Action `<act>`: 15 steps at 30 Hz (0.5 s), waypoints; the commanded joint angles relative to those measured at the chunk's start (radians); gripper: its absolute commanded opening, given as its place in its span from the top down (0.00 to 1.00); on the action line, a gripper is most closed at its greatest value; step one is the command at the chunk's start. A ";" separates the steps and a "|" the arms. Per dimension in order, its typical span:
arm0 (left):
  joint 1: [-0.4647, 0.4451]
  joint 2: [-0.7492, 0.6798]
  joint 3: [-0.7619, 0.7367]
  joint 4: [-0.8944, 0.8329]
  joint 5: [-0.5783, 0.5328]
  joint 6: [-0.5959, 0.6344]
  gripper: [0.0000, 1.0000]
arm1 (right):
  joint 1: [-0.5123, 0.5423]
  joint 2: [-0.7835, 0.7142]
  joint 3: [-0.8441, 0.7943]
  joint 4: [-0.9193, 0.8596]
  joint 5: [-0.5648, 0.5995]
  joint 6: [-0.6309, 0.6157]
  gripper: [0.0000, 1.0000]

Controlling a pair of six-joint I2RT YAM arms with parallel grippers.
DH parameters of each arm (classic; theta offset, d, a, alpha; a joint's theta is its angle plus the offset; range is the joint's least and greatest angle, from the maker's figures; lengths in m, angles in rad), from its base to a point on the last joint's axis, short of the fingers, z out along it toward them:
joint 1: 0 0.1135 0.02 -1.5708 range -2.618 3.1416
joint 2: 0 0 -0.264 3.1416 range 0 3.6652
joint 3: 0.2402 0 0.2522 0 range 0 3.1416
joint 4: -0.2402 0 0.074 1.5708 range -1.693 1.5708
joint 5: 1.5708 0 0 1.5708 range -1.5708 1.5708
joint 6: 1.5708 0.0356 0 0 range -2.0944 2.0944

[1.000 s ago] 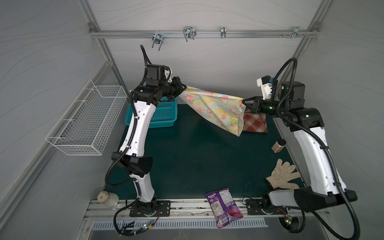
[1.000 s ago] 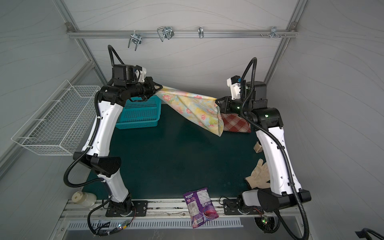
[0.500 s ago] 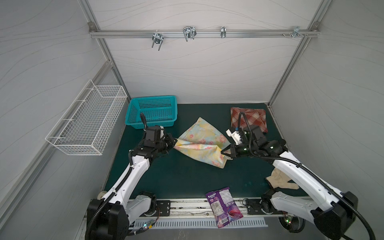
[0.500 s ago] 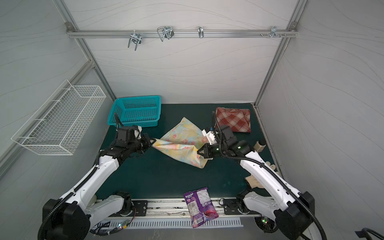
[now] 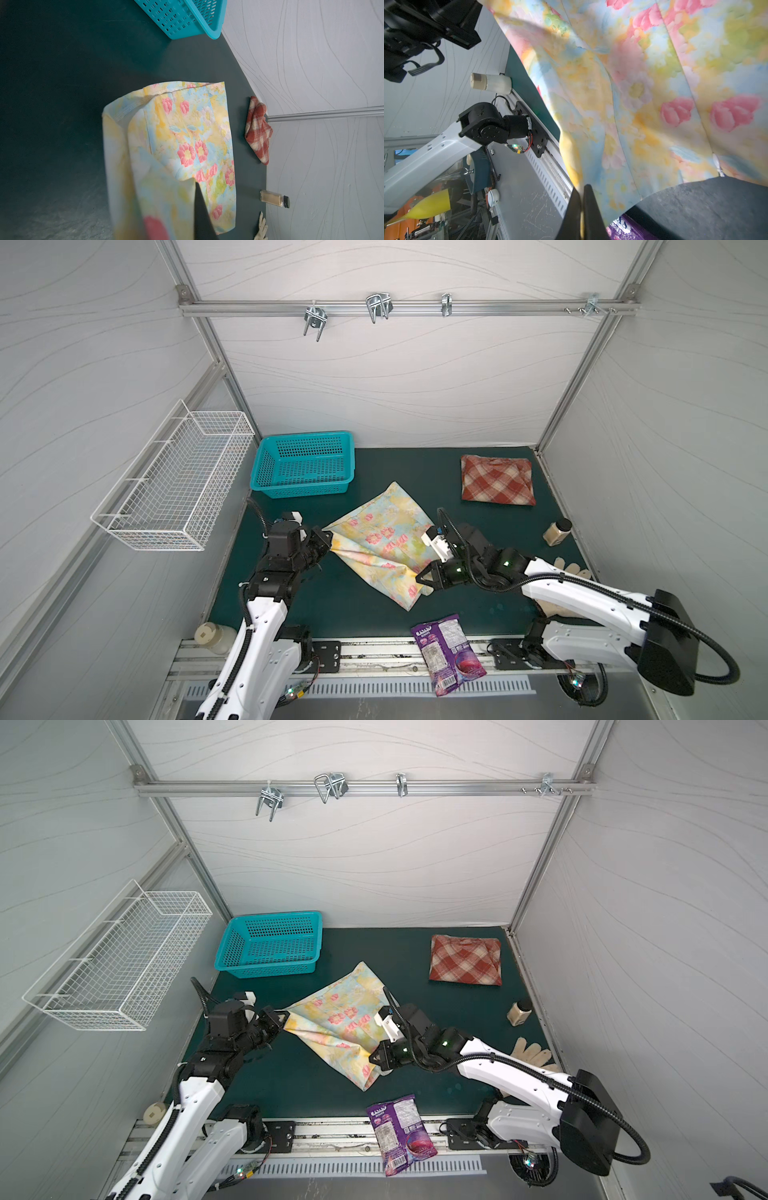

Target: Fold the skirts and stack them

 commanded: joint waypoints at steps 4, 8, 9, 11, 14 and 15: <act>0.009 0.135 0.185 0.055 0.107 0.056 1.00 | -0.091 -0.027 0.166 -0.020 -0.017 -0.083 1.00; 0.009 0.219 0.403 0.025 0.152 0.068 1.00 | -0.114 -0.027 0.346 -0.114 -0.060 -0.176 1.00; 0.008 0.234 0.462 0.006 0.157 0.069 1.00 | -0.114 -0.023 0.391 -0.138 -0.069 -0.190 1.00; 0.008 0.255 0.568 -0.022 0.164 0.071 1.00 | -0.114 -0.013 0.466 -0.172 -0.086 -0.206 1.00; 0.009 0.282 0.739 -0.082 0.172 0.082 1.00 | -0.114 -0.004 0.564 -0.210 -0.120 -0.222 1.00; 0.009 0.291 0.796 -0.101 0.175 0.083 1.00 | -0.114 -0.005 0.592 -0.219 -0.131 -0.227 1.00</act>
